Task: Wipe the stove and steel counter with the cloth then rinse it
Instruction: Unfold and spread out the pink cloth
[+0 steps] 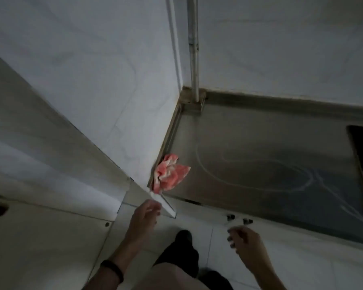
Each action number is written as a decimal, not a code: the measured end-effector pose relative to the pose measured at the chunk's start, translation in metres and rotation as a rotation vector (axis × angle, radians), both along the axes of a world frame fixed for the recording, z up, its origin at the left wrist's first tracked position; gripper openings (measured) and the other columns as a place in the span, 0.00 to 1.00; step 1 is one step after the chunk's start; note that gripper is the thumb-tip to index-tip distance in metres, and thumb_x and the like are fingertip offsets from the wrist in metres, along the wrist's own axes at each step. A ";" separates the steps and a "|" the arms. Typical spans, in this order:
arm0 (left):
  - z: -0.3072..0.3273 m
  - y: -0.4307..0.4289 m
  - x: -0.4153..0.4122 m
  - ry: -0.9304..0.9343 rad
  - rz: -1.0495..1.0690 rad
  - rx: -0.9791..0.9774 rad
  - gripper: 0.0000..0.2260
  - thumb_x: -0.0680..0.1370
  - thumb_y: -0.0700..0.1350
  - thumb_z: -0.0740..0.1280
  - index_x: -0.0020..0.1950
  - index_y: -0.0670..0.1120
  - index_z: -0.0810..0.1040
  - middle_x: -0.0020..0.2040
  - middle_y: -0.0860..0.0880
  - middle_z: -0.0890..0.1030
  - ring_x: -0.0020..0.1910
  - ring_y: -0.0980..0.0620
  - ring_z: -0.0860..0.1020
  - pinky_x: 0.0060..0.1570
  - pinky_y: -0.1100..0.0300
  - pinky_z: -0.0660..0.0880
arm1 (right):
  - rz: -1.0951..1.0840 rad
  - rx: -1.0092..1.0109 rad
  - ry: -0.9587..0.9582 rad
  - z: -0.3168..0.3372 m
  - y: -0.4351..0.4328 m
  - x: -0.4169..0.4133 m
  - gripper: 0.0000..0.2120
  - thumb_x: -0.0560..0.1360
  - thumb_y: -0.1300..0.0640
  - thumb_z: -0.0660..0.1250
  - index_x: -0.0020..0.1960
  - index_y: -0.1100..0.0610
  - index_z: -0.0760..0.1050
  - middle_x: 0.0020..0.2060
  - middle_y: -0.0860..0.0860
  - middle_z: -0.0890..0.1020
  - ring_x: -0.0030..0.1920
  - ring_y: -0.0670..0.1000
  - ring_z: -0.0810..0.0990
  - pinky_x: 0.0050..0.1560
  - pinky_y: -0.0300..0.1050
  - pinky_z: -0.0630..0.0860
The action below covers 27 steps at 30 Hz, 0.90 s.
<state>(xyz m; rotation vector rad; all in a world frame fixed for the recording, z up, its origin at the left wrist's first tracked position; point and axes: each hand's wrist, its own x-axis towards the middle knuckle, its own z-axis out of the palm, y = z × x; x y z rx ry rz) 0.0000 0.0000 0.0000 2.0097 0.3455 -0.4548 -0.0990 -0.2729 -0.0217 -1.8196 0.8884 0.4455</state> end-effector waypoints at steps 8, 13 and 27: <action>-0.023 -0.038 0.104 -0.161 -0.297 0.148 0.14 0.83 0.37 0.64 0.66 0.49 0.77 0.63 0.46 0.82 0.56 0.48 0.81 0.50 0.67 0.76 | 0.117 -0.098 -0.143 -0.006 0.068 0.148 0.09 0.82 0.57 0.66 0.58 0.58 0.82 0.52 0.54 0.87 0.54 0.58 0.84 0.59 0.57 0.80; -0.040 -0.047 0.133 -0.160 -0.349 0.116 0.16 0.86 0.38 0.62 0.73 0.44 0.72 0.72 0.42 0.75 0.63 0.44 0.79 0.63 0.43 0.80 | 0.154 -0.191 -0.115 -0.031 0.095 0.204 0.12 0.82 0.54 0.63 0.64 0.51 0.77 0.54 0.50 0.85 0.55 0.55 0.83 0.57 0.55 0.81; -0.072 -0.086 0.202 -0.248 -0.657 0.670 0.26 0.79 0.43 0.69 0.75 0.45 0.67 0.77 0.44 0.68 0.78 0.43 0.64 0.78 0.47 0.64 | 0.212 -0.419 -0.011 -0.076 0.115 0.243 0.08 0.84 0.52 0.62 0.58 0.57 0.73 0.59 0.53 0.75 0.60 0.58 0.78 0.48 0.55 0.77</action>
